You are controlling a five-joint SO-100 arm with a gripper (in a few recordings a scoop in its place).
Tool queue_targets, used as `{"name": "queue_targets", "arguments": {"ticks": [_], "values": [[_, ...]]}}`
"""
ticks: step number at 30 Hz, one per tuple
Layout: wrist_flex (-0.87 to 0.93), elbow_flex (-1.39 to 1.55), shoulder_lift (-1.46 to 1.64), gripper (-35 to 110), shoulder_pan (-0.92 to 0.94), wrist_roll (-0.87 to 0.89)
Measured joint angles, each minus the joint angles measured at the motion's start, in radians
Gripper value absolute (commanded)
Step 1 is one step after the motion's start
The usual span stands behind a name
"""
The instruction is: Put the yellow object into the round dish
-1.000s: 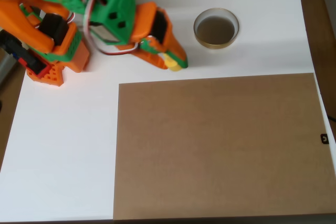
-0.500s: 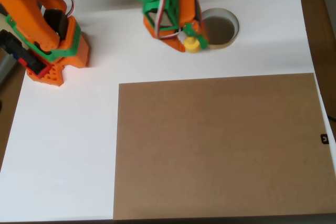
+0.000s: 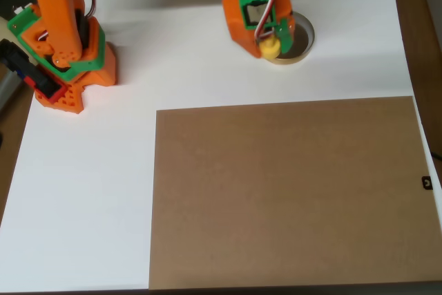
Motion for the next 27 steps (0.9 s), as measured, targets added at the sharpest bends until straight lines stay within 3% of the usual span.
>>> {"name": "queue_targets", "arguments": {"ticks": [20,27], "values": [[0.121,-0.324,-0.235,0,-0.143,0.0],[0.126,-0.35,-0.272,8,-0.146,0.0]]}}
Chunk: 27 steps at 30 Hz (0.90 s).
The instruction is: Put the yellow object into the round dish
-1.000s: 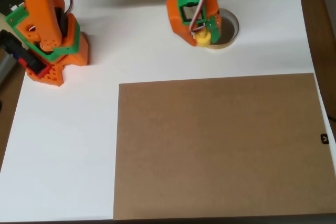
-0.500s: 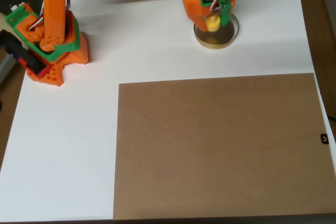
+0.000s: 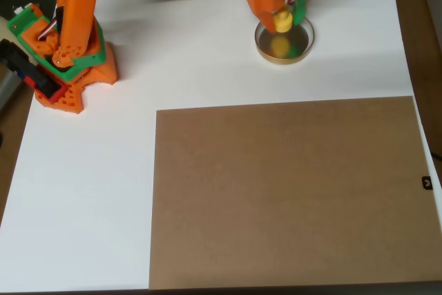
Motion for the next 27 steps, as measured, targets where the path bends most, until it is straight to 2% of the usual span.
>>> {"name": "queue_targets", "arguments": {"ticks": [4,16,21,27], "values": [[-0.011,0.0,0.0,15,0.003,0.0],[-0.009,0.0,0.0,18,0.028,0.0],[-0.002,0.008,0.049,18,0.109,0.0],[-0.028,0.117,0.261,18,0.311,0.0]]}}
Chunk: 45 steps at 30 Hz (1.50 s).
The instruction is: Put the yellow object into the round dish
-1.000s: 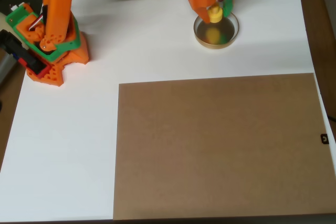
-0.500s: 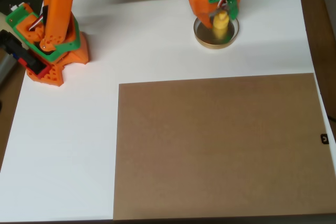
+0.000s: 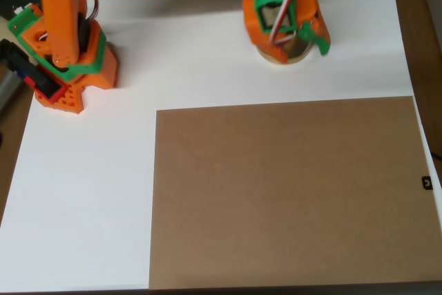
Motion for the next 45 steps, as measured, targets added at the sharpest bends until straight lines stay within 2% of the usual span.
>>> {"name": "queue_targets", "arguments": {"ticks": [13,20,36,45], "values": [[-0.225,0.454,0.451,18,0.638,0.003],[-0.307,0.58,0.558,18,0.851,-0.008],[-0.413,0.89,0.887,17,1.083,0.044],[-0.426,1.066,1.106,17,1.108,0.044]]}}
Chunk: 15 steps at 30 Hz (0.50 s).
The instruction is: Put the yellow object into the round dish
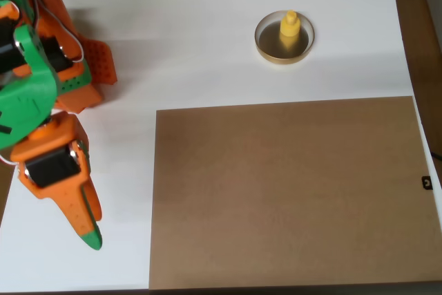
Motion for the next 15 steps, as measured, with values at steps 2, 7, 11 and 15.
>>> {"name": "queue_targets", "arguments": {"ticks": [2,7,11,15], "values": [[0.0,0.021,0.037,17,-0.002,0.0],[0.0,0.126,0.15,17,0.014,0.0],[-0.012,0.222,0.238,17,0.038,0.0],[-0.017,0.308,0.316,16,0.084,-0.002]]}}
